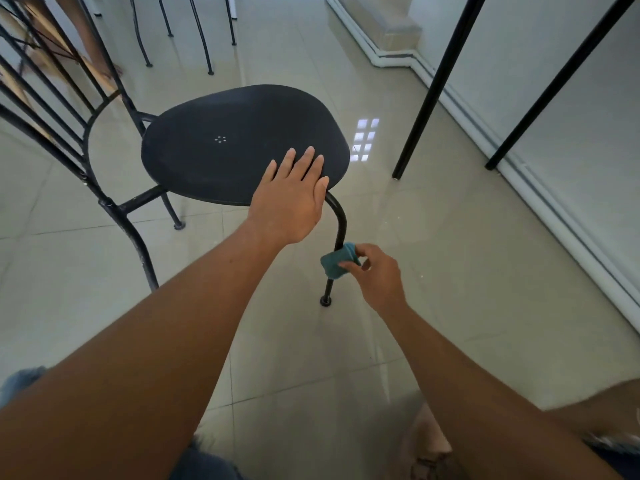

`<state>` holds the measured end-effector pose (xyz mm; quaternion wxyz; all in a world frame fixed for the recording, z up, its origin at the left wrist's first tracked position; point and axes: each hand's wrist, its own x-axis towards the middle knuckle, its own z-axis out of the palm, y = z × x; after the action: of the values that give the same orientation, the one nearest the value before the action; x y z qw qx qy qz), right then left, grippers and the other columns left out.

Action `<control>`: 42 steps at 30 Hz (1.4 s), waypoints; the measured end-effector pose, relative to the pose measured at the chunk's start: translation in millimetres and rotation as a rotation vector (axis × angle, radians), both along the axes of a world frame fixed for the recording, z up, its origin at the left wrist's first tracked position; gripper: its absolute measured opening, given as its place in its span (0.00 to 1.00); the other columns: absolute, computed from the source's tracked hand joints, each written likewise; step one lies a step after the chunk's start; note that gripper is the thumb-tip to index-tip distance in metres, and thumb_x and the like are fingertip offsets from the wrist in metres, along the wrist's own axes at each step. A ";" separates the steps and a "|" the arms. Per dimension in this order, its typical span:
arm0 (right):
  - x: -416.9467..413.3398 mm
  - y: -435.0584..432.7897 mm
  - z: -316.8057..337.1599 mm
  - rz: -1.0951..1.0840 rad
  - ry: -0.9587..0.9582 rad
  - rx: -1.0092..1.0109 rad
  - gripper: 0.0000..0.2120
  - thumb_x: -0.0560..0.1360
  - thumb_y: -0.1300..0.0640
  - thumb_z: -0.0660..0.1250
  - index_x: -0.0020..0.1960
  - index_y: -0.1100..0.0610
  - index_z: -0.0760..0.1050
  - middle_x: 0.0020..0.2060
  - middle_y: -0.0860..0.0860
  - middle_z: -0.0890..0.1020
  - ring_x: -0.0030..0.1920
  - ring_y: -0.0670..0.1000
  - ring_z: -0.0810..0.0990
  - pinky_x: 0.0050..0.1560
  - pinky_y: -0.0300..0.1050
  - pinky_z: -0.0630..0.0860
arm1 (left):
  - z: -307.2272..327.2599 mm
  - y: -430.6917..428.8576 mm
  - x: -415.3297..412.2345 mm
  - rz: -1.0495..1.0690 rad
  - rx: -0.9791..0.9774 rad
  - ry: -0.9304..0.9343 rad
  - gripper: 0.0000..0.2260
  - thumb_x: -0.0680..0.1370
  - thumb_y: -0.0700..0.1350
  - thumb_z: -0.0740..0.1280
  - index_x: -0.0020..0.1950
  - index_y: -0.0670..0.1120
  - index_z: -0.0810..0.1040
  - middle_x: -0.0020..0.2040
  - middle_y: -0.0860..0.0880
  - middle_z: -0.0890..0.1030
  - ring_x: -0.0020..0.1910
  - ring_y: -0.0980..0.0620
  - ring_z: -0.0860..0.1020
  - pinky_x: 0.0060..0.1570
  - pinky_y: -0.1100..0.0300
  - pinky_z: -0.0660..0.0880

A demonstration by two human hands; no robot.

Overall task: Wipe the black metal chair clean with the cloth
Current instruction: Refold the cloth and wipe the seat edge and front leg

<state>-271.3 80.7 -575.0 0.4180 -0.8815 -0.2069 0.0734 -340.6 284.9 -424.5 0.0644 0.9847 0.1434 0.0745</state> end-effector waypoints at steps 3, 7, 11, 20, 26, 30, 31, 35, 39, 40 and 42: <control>-0.9 6.9 -33.4 -0.058 0.019 0.008 0.12 0.75 0.44 0.79 0.56 0.44 0.82 0.49 0.41 0.85 0.40 0.44 0.78 0.52 0.61 0.81 | 0.0 -0.2 2.4 0.005 0.011 -0.020 0.28 0.89 0.57 0.40 0.88 0.50 0.52 0.88 0.50 0.53 0.87 0.44 0.50 0.85 0.43 0.50; -3.1 15.4 -73.9 -0.058 0.026 -0.124 0.12 0.74 0.42 0.78 0.53 0.42 0.79 0.46 0.40 0.83 0.44 0.48 0.81 0.52 0.59 0.79 | -4.7 1.0 3.0 0.008 0.026 -0.039 0.29 0.89 0.58 0.40 0.88 0.50 0.53 0.88 0.49 0.54 0.87 0.44 0.51 0.85 0.42 0.51; -1.1 20.5 -111.7 -0.084 0.058 -0.324 0.11 0.75 0.49 0.78 0.56 0.46 0.81 0.48 0.44 0.84 0.53 0.53 0.82 0.56 0.55 0.72 | -10.0 1.3 3.5 0.015 0.050 -0.066 0.29 0.89 0.58 0.40 0.88 0.50 0.55 0.88 0.49 0.56 0.87 0.44 0.52 0.85 0.42 0.52; 3.6 36.0 -173.9 -0.109 0.233 -0.511 0.08 0.77 0.58 0.70 0.45 0.46 0.75 0.42 0.47 0.79 0.49 0.55 0.78 0.48 0.50 0.62 | -16.1 2.5 8.0 0.028 0.076 -0.101 0.28 0.89 0.57 0.41 0.88 0.50 0.58 0.87 0.49 0.58 0.87 0.44 0.54 0.84 0.42 0.54; 3.3 39.2 -177.0 -0.082 0.246 -0.531 0.06 0.77 0.57 0.71 0.46 0.48 0.76 0.40 0.48 0.78 0.49 0.57 0.81 0.54 0.54 0.77 | -20.3 3.2 8.0 0.036 0.076 -0.102 0.28 0.89 0.57 0.41 0.87 0.51 0.58 0.87 0.50 0.58 0.87 0.44 0.55 0.84 0.42 0.54; 6.7 33.4 -153.9 -0.020 0.221 -0.445 0.06 0.77 0.56 0.75 0.47 0.49 0.78 0.41 0.49 0.80 0.43 0.53 0.81 0.43 0.50 0.80 | -20.5 4.2 8.7 0.027 0.070 -0.092 0.29 0.89 0.57 0.40 0.88 0.50 0.57 0.87 0.49 0.58 0.87 0.44 0.54 0.84 0.42 0.54; 9.6 29.8 -144.3 0.024 0.212 -0.406 0.07 0.76 0.56 0.76 0.48 0.50 0.78 0.42 0.50 0.81 0.40 0.51 0.80 0.39 0.46 0.77 | -20.5 4.8 8.4 0.024 0.065 -0.086 0.29 0.89 0.57 0.40 0.88 0.50 0.57 0.88 0.49 0.58 0.87 0.44 0.54 0.84 0.42 0.53; 39.2 14.1 -75.5 0.261 0.135 -0.351 0.09 0.75 0.57 0.79 0.52 0.57 0.81 0.46 0.52 0.85 0.44 0.53 0.82 0.44 0.44 0.74 | -20.0 5.8 5.7 0.016 0.046 -0.075 0.29 0.89 0.57 0.40 0.88 0.50 0.56 0.88 0.49 0.57 0.87 0.44 0.53 0.84 0.41 0.53; 69.3 13.8 27.0 0.473 0.058 -0.448 0.11 0.77 0.53 0.79 0.57 0.52 0.83 0.49 0.46 0.84 0.42 0.41 0.78 0.44 0.38 0.72 | -13.1 4.2 3.4 -0.011 -0.010 -0.016 0.28 0.89 0.57 0.41 0.88 0.50 0.54 0.88 0.49 0.55 0.87 0.44 0.51 0.85 0.41 0.51; 73.2 14.7 51.1 0.500 0.052 -0.465 0.12 0.77 0.52 0.79 0.58 0.52 0.83 0.49 0.45 0.84 0.43 0.42 0.79 0.45 0.38 0.73 | -11.1 4.6 2.4 -0.023 -0.030 -0.005 0.28 0.89 0.57 0.42 0.88 0.49 0.54 0.88 0.49 0.54 0.87 0.44 0.51 0.85 0.42 0.50; 77.6 14.5 94.0 0.548 0.018 -0.450 0.12 0.76 0.51 0.80 0.57 0.51 0.84 0.50 0.45 0.85 0.47 0.44 0.81 0.48 0.41 0.76 | -5.5 5.7 -0.6 -0.039 -0.091 -0.003 0.28 0.89 0.57 0.44 0.88 0.49 0.56 0.88 0.48 0.55 0.87 0.44 0.50 0.85 0.42 0.50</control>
<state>-193.7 95.2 -481.0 0.1800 -0.8627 -0.4104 0.2345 -341.2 290.6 -429.9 0.1109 0.9833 0.1271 0.0679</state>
